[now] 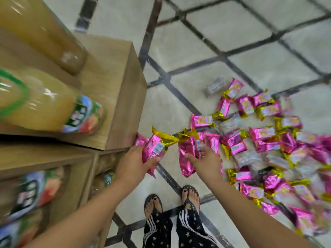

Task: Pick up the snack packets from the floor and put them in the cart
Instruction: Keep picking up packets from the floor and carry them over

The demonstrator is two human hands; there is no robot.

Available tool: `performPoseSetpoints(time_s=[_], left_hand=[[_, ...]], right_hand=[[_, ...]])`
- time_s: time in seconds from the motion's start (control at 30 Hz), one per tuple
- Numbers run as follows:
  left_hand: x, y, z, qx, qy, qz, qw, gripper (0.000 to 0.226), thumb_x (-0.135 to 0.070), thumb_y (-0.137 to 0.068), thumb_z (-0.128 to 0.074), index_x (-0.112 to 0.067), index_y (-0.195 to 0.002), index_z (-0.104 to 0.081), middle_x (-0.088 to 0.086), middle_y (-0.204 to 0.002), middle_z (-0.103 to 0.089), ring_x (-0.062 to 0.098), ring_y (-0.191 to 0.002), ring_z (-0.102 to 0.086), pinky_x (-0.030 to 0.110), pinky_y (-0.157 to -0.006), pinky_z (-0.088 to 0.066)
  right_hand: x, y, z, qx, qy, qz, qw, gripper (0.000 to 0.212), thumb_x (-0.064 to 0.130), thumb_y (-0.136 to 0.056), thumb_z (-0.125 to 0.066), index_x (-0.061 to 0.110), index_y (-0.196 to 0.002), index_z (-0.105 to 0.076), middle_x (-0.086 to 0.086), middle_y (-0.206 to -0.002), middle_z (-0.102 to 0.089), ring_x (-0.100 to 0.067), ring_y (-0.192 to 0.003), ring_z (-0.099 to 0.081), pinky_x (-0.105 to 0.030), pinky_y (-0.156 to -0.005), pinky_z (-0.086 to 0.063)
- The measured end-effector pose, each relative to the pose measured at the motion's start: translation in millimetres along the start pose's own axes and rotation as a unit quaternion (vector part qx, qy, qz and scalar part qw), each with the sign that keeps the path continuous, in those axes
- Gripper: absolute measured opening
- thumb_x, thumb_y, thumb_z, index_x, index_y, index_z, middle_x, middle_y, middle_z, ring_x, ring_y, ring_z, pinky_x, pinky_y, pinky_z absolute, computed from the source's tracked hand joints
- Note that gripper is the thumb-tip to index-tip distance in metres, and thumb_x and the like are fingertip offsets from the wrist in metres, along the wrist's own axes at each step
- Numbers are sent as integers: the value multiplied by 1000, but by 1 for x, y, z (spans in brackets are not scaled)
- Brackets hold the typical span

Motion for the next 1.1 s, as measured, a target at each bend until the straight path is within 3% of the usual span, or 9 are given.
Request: performPoseSetpoints(time_s=[0.1,0.23,0.37,0.47,0.6,0.7,0.83,0.93,1.1], left_hand=[[-49,49,74,-28,50,-14,998,39,-64,-78,-67,-29,-94,-64,-8,-81,-66,12,-72,-63,33,-63,-50],[-109,131,167,-82,68,-13,994,42,-65,-78,-64,-27,-95,-67,-9,-75,-69,6,-68,-63,33,-63,-52],[-149,223,230,-146,98,4,984,31,-60,-79,-69,-32,-92,-66,-10,-75,-69,5,-70,-63,33,-66,-52],[-163,295,247,-193,153,39,968,23,-54,-79,-71,-34,-81,-62,-13,-65,-64,-1,-62,-59,19,-55,-41],[-152,376,225,-235,260,127,928,24,-52,-80,-70,-28,-77,-65,-15,-64,-66,0,-58,-59,16,-50,-38],[-132,431,188,-260,345,207,878,22,-47,-80,-70,-26,-84,-68,-17,-63,-69,-3,-58,-63,14,-53,-44],[-106,505,143,-326,445,294,780,22,-44,-79,-71,-24,-88,-72,-12,-68,-73,3,-60,-68,20,-60,-51],[-87,558,117,-390,484,347,702,21,-44,-78,-72,-25,-88,-71,-9,-69,-74,8,-61,-70,27,-61,-54],[-59,648,86,-471,511,395,600,17,-43,-80,-72,-28,-87,-69,-12,-69,-73,4,-60,-69,23,-60,-53]], right_hand=[[73,53,53,14,-10,43,999,29,24,-80,-80,21,-83,-52,15,-68,-50,-2,-63,-49,-11,-55,-36],[146,119,108,41,-42,91,994,25,26,-80,-80,11,-93,-65,14,-73,-59,-2,-68,-56,-4,-58,-39],[184,179,153,58,-114,93,987,44,32,-78,-81,5,-108,-63,0,-101,-67,-16,-96,-63,-33,-90,-52],[197,221,174,95,-143,105,980,44,30,-77,-82,6,-108,-64,1,-97,-68,-12,-91,-64,-26,-79,-52],[198,267,179,181,-119,120,969,32,26,-79,-80,19,-98,-55,13,-88,-57,4,-82,-54,-18,-71,-44],[196,294,170,240,-81,125,959,26,22,-78,-81,25,-82,-55,9,-88,-60,-2,-84,-58,-27,-79,-47],[184,331,139,323,2,148,935,20,27,-76,-83,21,-87,-68,0,-89,-73,-17,-90,-69,-26,-73,-53],[176,368,104,386,75,156,906,40,36,-67,-88,13,-95,-69,-5,-93,-75,-24,-92,-71,-39,-82,-58],[166,464,38,467,178,223,837,28,26,-68,-87,19,-74,-60,6,-69,-63,-12,-67,-60,-23,-61,-44]])
Point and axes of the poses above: each hand's wrist, its own y-axis away from the middle knuckle, its own z-axis out of the back of the hand, x = y × z, the point moved 6 cm from there along -y, towards the middle knuckle
